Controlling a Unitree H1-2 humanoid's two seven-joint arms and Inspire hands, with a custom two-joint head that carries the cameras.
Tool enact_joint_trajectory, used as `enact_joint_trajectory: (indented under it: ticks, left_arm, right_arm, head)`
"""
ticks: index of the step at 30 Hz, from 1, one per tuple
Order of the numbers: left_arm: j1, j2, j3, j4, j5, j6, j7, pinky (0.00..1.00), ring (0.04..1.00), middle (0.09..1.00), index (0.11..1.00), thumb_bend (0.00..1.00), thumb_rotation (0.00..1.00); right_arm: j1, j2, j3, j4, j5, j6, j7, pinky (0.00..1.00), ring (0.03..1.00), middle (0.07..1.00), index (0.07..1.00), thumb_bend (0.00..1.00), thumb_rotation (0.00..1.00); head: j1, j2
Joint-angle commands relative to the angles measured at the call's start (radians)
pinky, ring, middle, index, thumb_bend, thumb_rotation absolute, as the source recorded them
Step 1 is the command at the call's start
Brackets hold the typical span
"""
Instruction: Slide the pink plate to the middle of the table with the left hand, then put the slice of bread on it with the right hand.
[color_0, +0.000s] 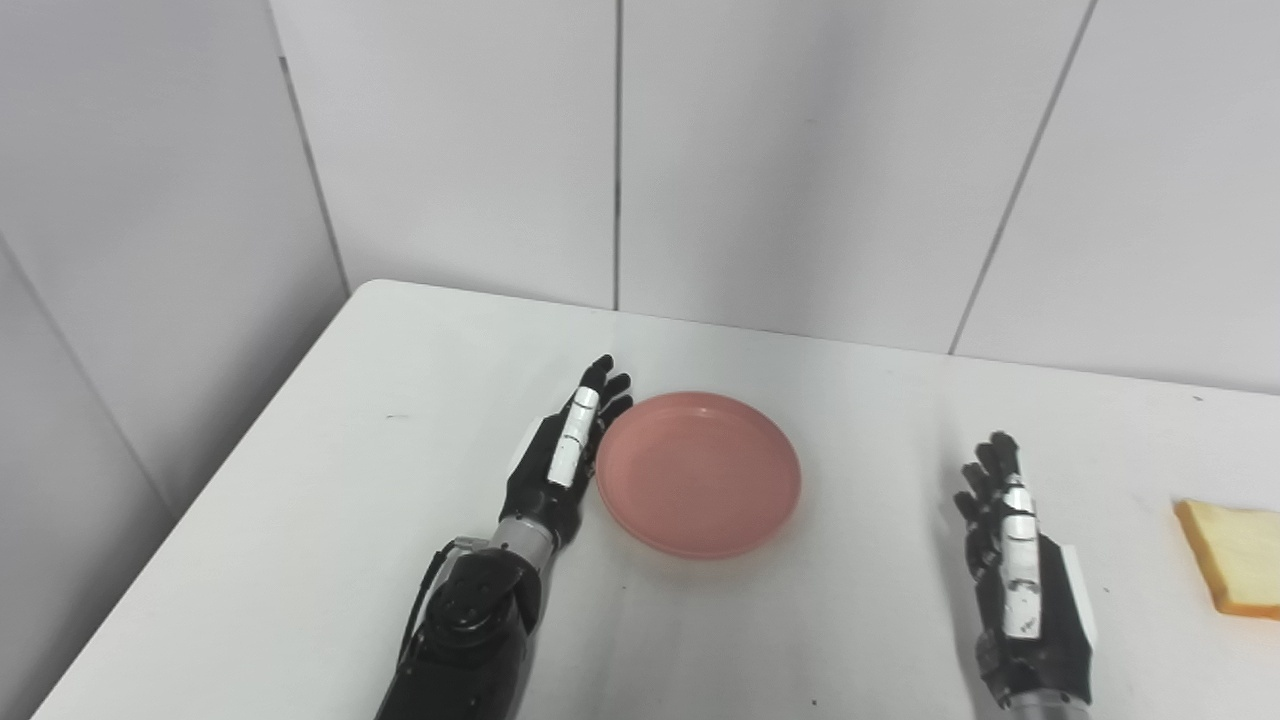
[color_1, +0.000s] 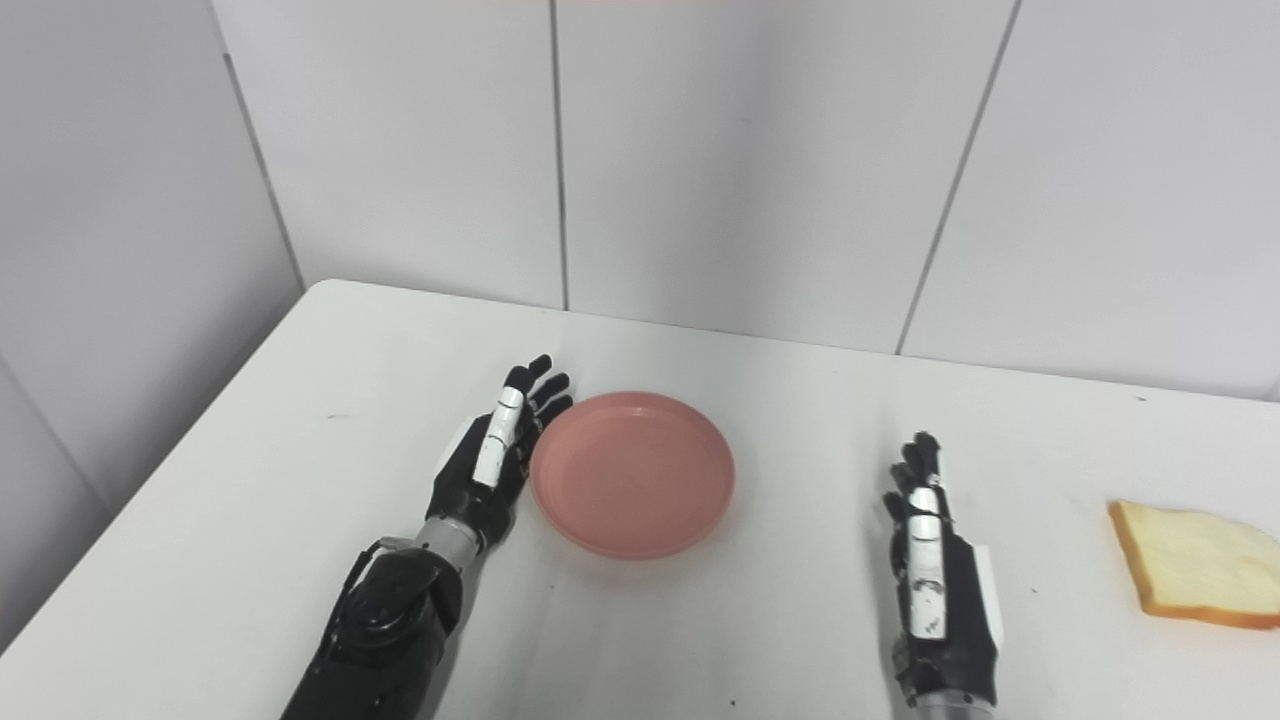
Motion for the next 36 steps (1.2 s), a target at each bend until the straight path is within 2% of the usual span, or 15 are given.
enact_joint_trajectory:
  ticks: [1, 6, 10, 14, 18, 24, 29, 31, 32, 36]
  left_arm:
    - [-0.008, -0.030, -0.029, -0.008, 0.005, 0.024, -0.034, 0.97, 0.961, 0.960, 0.953, 0.75, 0.96]
    - [-0.013, -0.053, -0.063, 0.036, 0.022, -0.020, -0.055, 0.98, 0.964, 0.972, 0.969, 0.74, 1.00]
    - [-0.013, -0.068, -0.077, 0.042, 0.020, -0.027, -0.065, 1.00, 0.976, 0.977, 0.994, 0.75, 0.99]
    - [-0.018, -0.072, -0.094, 0.062, 0.054, -0.071, -0.062, 0.99, 0.983, 0.976, 0.990, 0.75, 1.00]
    - [-0.017, -0.082, -0.089, 0.051, 0.055, -0.063, -0.049, 0.98, 0.973, 0.970, 0.979, 0.75, 0.99]
    - [-0.033, -0.088, -0.078, 0.083, 0.060, -0.100, -0.041, 0.98, 0.979, 0.991, 0.991, 0.74, 1.00]
    - [-0.022, -0.083, -0.093, 0.054, 0.131, -0.125, -0.009, 0.96, 0.961, 0.978, 0.971, 0.75, 1.00]
    - [-0.015, -0.085, -0.095, 0.038, 0.159, -0.135, 0.010, 0.95, 0.952, 0.969, 0.964, 0.76, 1.00]
    - [-0.012, -0.087, -0.095, 0.030, 0.173, -0.141, 0.020, 0.94, 0.946, 0.960, 0.964, 0.77, 1.00]
    - [0.007, -0.099, -0.084, -0.009, 0.189, -0.143, 0.043, 0.96, 0.968, 0.967, 0.979, 0.77, 1.00]
  right_arm:
    - [-0.012, 0.011, 0.010, -0.033, -0.020, -0.031, -0.008, 1.00, 1.000, 1.000, 1.000, 0.44, 1.00]
    - [-0.010, 0.023, 0.016, -0.031, -0.044, -0.040, -0.022, 1.00, 0.985, 1.000, 1.000, 0.45, 1.00]
    - [-0.011, 0.030, 0.019, -0.032, -0.045, -0.040, -0.025, 1.00, 0.980, 1.000, 1.000, 0.46, 1.00]
    - [-0.012, 0.033, 0.022, -0.030, -0.044, -0.041, -0.027, 1.00, 0.982, 1.000, 1.000, 0.46, 1.00]
    - [-0.014, 0.036, 0.023, -0.025, -0.053, -0.040, -0.035, 1.00, 0.979, 1.000, 1.000, 0.46, 1.00]
    - [-0.017, 0.032, 0.024, -0.029, -0.061, -0.041, -0.036, 1.00, 0.988, 1.000, 1.000, 0.45, 1.00]
    - [-0.024, 0.016, 0.019, -0.028, -0.078, -0.067, -0.037, 1.00, 0.985, 1.000, 1.000, 0.47, 1.00]
    - [-0.030, 0.010, 0.012, -0.032, -0.071, -0.067, -0.034, 1.00, 0.989, 1.000, 1.000, 0.50, 1.00]
    - [-0.033, 0.008, 0.009, -0.035, -0.067, -0.064, -0.033, 1.00, 0.990, 1.000, 1.000, 0.56, 1.00]
    - [-0.058, 0.000, -0.002, -0.037, -0.071, -0.073, -0.038, 1.00, 0.988, 1.000, 1.000, 0.71, 1.00]
  head:
    - [-0.019, 0.006]
    - [-0.049, 0.011]
    - [-0.061, 0.013]
    - [-0.077, 0.019]
    - [-0.094, 0.020]
    - [-0.099, 0.021]
    - [-0.119, 0.024]
    - [-0.129, 0.025]
    - [-0.129, 0.025]
    - [-0.157, 0.024]
